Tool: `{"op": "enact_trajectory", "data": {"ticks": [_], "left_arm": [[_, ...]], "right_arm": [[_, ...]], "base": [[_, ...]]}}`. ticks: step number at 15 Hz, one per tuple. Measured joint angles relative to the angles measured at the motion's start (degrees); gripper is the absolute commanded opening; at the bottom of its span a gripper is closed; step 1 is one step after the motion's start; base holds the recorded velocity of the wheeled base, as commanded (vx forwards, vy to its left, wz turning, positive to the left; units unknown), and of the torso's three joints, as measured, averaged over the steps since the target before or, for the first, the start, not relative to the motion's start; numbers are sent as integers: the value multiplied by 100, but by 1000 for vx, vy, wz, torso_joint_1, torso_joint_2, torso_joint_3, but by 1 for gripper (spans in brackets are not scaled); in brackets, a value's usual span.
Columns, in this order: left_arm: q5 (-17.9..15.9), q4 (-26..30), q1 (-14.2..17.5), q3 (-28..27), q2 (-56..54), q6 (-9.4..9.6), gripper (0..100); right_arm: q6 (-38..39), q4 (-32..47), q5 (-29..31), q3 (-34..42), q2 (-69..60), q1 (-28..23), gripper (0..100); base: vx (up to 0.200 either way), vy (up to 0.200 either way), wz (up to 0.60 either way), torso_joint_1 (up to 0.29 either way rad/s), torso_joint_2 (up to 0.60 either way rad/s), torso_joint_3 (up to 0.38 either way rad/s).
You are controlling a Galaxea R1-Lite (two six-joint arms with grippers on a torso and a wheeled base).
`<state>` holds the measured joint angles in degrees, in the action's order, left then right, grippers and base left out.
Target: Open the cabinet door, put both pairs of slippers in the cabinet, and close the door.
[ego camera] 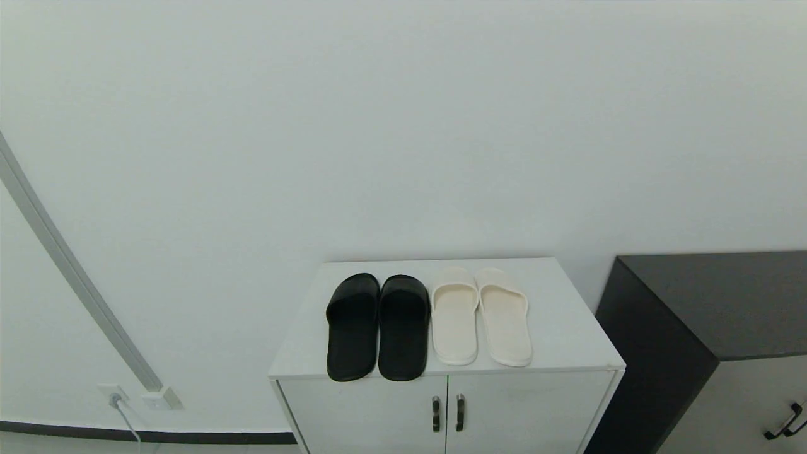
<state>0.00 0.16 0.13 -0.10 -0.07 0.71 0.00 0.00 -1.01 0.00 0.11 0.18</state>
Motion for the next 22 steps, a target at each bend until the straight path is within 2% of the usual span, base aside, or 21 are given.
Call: {"op": "enact_trajectory", "data": {"ticks": [10,12,14,17,22], "left_arm": [[-7,2,2,0,0,-24,0],[-7,2,2,0,0,-22,0],[-7,2,2,0,0,-30,0],[-10,2,2,0,0,-30,0],[-13,2,0,0,0,-28,0]], "right_arm": [[-172,10,-44,-16,11,0,100],[11,18,-49,-377,116,6,100],[145,76,-112,-700,438,41,100],[122,60,-484,-749,1165,122,100],[128,-823,-858,-783,2748,334,100]], "base": [[0,0,0,0,0,0],[0,0,0,0,0,0],[0,0,0,0,0,0],[0,0,0,0,0,0],[0,0,0,0,0,0]]}}
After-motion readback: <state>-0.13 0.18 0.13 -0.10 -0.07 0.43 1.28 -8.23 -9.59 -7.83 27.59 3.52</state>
